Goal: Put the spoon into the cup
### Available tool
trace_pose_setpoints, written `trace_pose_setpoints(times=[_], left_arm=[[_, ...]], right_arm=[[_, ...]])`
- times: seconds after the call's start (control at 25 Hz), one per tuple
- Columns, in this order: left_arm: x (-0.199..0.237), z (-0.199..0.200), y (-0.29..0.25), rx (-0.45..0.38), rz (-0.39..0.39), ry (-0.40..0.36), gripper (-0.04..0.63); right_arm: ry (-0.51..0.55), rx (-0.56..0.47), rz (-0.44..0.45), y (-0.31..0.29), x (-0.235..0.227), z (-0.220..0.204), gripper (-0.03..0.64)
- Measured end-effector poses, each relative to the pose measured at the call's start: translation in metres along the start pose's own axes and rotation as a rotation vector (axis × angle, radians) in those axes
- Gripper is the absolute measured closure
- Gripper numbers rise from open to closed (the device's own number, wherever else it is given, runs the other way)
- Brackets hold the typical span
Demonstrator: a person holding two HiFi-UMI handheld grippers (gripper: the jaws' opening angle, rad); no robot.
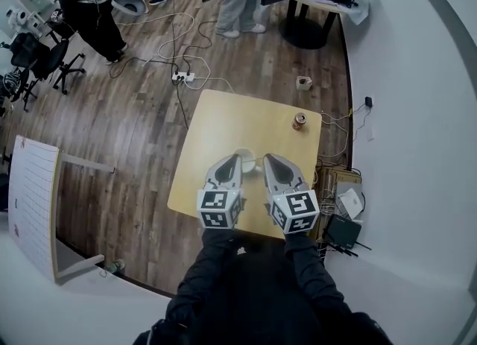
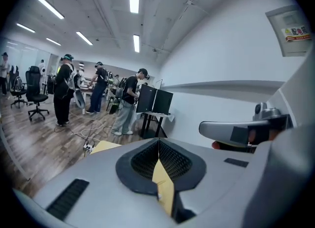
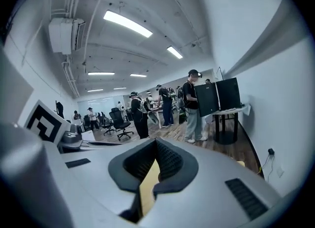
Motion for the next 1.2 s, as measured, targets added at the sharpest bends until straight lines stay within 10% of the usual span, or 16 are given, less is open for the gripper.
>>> trace_pose_setpoints(times=[1.2], left_arm=[[0.002,0.026,0.028,-0.082,-0.059,-0.036,0.561]], right_arm=[[0.096,-0.080,-0.054,0.016,0.036,0.020,0.595]])
Point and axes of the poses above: the fingertips, and each gripper's own axes: y backward along the fingers, x to its left, z out of its top, the point moved 8 cm from there along y, backward along the fingers, and after that the axes turned 5 degrees about -y, right-handed, at the moved point
